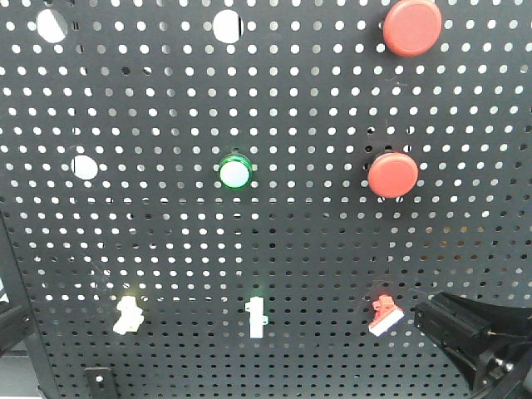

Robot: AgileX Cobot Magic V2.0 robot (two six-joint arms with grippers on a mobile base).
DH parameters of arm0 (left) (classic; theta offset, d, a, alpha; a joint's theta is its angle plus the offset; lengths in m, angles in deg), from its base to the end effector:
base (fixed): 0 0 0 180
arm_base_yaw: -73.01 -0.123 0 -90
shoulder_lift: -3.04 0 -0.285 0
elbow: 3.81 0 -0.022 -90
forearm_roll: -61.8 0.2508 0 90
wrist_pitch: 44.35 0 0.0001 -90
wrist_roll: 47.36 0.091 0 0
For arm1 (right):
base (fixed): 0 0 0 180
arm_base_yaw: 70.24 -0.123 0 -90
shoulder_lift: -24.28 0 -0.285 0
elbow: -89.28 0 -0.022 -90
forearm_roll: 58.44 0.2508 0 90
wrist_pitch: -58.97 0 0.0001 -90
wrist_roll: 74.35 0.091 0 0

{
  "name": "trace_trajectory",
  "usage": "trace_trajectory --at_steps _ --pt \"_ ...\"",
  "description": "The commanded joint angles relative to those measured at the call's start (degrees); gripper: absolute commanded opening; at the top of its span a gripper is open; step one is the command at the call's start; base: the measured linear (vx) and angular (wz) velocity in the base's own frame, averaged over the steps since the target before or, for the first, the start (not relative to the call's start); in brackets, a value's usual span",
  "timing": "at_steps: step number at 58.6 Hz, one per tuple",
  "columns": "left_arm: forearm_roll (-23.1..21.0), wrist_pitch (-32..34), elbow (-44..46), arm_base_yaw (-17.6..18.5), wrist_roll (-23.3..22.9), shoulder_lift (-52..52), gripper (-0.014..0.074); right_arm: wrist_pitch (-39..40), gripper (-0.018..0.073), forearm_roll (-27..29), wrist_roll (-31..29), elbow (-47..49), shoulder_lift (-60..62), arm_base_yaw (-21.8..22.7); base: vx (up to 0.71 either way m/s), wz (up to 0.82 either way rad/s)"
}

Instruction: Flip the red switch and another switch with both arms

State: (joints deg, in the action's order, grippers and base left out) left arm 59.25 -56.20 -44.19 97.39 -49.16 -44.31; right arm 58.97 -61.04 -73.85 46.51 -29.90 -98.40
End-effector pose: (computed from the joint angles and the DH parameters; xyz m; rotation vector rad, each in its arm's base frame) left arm 0.1330 -0.0612 0.3493 0.3123 1.7245 -0.3747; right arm 0.1544 0.0827 0.3345 -0.4447 1.6446 0.3401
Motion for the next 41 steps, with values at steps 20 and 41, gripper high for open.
trace_trajectory --at_steps 20,41 --pt "-0.1 6.7 0.1 0.4 -0.3 0.2 0.0002 5.0 -0.0006 0.1 0.2 1.9 0.3 0.2 0.0 0.0" --pt "3.9 14.0 -22.2 -11.0 1.8 20.0 0.0002 4.1 -0.0006 0.1 0.2 1.4 0.3 0.2 0.0 0.0"
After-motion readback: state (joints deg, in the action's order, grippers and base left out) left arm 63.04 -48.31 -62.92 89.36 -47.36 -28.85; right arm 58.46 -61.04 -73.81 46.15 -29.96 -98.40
